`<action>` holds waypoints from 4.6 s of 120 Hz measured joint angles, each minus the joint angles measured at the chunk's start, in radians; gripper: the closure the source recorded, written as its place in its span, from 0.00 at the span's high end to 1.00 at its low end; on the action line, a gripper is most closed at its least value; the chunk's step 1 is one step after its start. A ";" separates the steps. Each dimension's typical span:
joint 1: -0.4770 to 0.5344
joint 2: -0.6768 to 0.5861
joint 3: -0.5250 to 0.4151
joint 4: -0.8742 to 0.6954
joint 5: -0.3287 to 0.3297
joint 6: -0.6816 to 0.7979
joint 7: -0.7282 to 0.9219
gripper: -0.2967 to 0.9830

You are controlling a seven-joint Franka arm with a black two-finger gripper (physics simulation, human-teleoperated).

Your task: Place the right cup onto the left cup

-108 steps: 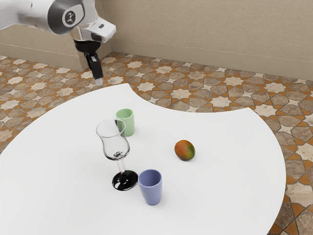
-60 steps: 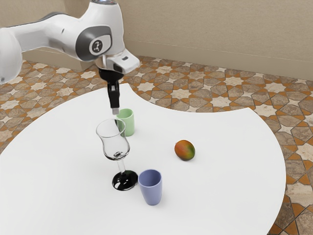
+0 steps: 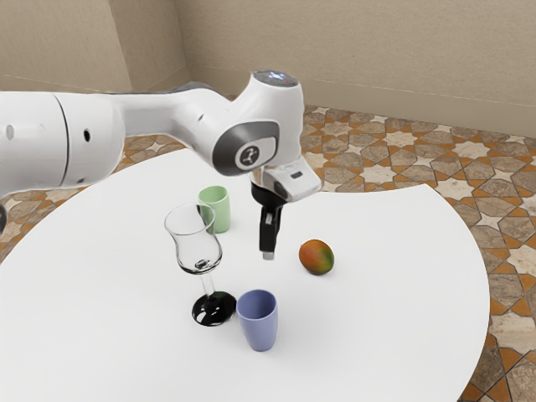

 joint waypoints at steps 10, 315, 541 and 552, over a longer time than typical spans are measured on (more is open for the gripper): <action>-0.005 -0.006 -0.004 -0.053 -0.002 0.020 -0.003 0.77; 0.317 0.324 0.167 0.460 0.055 0.096 0.299 0.15; 0.315 0.335 0.143 0.481 -0.012 0.155 0.648 0.58; 0.283 0.262 0.142 0.440 -0.017 0.111 0.633 0.65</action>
